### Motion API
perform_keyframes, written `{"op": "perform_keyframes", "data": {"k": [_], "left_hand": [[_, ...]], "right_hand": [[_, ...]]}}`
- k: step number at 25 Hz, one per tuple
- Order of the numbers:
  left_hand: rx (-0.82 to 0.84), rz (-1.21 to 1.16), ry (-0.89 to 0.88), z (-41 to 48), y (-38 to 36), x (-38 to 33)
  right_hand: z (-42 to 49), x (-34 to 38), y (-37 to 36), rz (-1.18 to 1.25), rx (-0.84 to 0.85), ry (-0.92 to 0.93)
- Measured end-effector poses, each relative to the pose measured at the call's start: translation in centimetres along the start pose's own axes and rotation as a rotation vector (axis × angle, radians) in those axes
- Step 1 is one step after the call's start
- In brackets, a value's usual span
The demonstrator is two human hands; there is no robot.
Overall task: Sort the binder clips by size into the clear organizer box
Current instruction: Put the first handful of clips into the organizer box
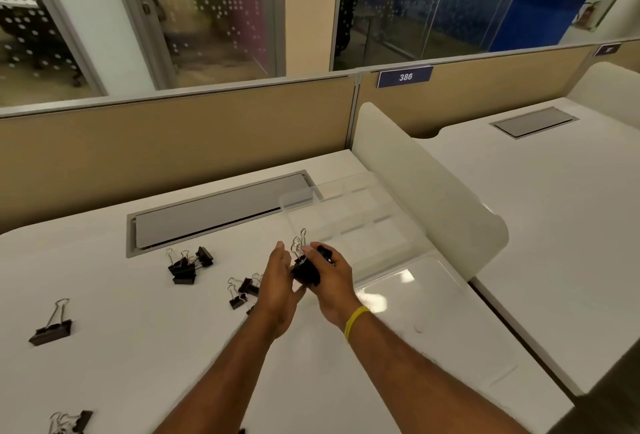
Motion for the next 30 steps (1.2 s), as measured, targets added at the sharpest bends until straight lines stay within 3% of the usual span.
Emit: {"op": "perform_keyframes", "data": {"k": [3,5,8,12,15,26,30], "left_hand": [[-0.150,0.142,-0.078,1.7,0.2,-0.8],[-0.211,0.360,-0.107,2.8,0.6,-1.1],[-0.233,0.646,-0.046,5.0,0.9,-0.4],[-0.175,0.726,0.057,7.7,0.2,1.1],[-0.170,0.755,0.083,8.5,-0.6,1.4],[-0.168,0.712,0.089,8.2,-1.4,1.7],[-0.164,0.690,0.092,8.0,-1.4,1.5]], "right_hand": [[4.0,2.0,-0.7,0.030,-0.011,-0.009],[6.6,3.4,-1.4,-0.075,0.005,0.064],[10.1,4.4,-2.5,-0.459,0.052,0.247],[14.2,4.1,-3.3,-0.918,0.130,0.451],[16.1,3.9,-3.7,-1.161,0.198,0.486],[17.3,2.3,-3.6,-1.313,0.326,0.511],[17.4,3.1,-3.5,-1.212,0.331,0.502]]}}
Point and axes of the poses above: each hand's wrist, its own z-axis towards the middle knuckle, its own y-axis out of the back of the hand, x = y × z, the point moved 3 cm from there along z, towards the middle knuckle, and after that the axes turned 10 degrees about z, right-handed, at the moved point
